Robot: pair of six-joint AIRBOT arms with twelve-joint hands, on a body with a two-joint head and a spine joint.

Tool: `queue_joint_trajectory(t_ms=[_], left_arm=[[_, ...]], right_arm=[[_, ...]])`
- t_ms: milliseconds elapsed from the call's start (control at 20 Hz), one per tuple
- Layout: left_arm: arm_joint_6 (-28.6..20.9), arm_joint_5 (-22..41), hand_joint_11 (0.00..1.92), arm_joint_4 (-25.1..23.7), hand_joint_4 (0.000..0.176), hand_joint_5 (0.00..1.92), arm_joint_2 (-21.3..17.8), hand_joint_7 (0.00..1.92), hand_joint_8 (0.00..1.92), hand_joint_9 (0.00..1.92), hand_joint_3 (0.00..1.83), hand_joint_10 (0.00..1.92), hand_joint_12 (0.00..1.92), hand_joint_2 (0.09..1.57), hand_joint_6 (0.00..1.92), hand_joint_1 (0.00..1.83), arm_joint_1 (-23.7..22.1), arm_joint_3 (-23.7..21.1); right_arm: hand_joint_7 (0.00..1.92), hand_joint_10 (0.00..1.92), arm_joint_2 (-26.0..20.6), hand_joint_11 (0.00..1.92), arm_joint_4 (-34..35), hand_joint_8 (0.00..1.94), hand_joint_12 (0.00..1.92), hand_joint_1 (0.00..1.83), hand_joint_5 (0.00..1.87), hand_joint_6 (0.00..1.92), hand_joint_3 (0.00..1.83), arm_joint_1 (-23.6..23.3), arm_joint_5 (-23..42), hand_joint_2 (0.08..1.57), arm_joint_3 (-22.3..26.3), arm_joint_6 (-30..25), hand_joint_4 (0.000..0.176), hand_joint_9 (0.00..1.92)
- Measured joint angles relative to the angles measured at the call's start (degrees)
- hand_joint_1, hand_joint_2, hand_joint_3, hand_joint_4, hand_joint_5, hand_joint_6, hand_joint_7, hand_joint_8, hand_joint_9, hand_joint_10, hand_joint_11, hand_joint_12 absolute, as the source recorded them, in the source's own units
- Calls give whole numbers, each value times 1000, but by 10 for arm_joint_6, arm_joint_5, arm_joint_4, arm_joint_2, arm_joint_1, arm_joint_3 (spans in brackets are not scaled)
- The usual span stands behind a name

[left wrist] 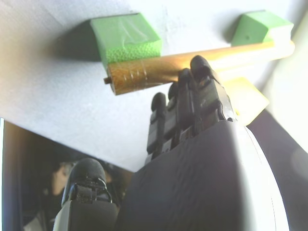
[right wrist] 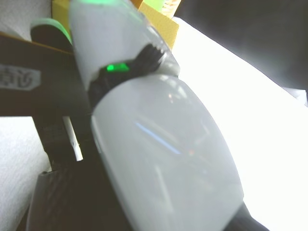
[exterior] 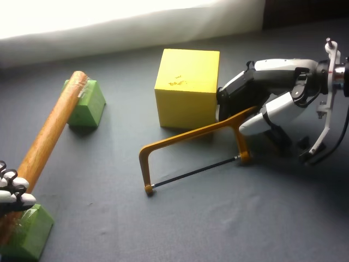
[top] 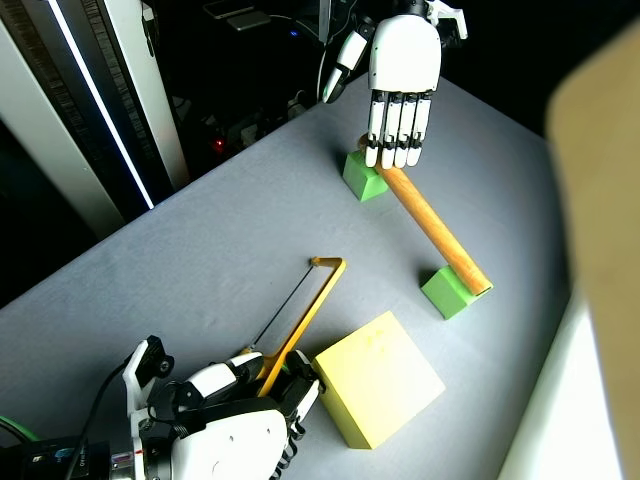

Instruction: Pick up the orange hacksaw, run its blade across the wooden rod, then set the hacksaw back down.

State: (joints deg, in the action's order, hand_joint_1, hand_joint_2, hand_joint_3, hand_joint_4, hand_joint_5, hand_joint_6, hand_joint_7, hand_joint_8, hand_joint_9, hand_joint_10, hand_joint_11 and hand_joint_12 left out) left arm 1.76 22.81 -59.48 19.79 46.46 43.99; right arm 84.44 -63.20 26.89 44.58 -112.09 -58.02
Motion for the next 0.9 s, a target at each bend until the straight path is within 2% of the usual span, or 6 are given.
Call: queue_joint_trajectory(t_ms=[150,250,750,800,850,900], left_arm=[[0,0,0,-1,0,140,0,110,3,112,2,3,409,1154,2,0,-3,0],[0,0,0,-1,0,121,0,103,1,97,1,0,389,1154,0,0,-4,0],[0,2,0,-2,0,110,0,109,0,104,0,0,418,1141,0,0,-6,4],[0,2,0,-2,0,121,1,119,3,105,0,0,435,1145,3,0,-6,4],[0,3,0,-3,0,124,0,123,4,101,0,0,436,1147,4,0,-6,4],[0,2,0,-3,0,132,0,138,6,109,0,2,448,1150,5,0,-8,4]], right_arm=[[870,1321,-24,998,43,1103,1250,1367,741,1096,1,-1,14,1162,30,47,0,958],[893,1291,-53,999,65,987,1229,1368,763,1148,0,-8,12,1152,64,63,0,977],[895,1302,-144,980,240,1089,1228,1369,755,1076,1,12,2,1155,193,196,0,959],[1013,1001,-146,996,245,1068,1210,1273,829,1056,0,13,3,1144,195,200,0,1047],[1034,858,-152,1002,254,1073,1207,1254,840,1052,3,16,3,1139,200,207,0,1105],[928,1219,-158,966,261,1084,1236,1346,782,1048,0,20,6,1152,206,208,0,982]])
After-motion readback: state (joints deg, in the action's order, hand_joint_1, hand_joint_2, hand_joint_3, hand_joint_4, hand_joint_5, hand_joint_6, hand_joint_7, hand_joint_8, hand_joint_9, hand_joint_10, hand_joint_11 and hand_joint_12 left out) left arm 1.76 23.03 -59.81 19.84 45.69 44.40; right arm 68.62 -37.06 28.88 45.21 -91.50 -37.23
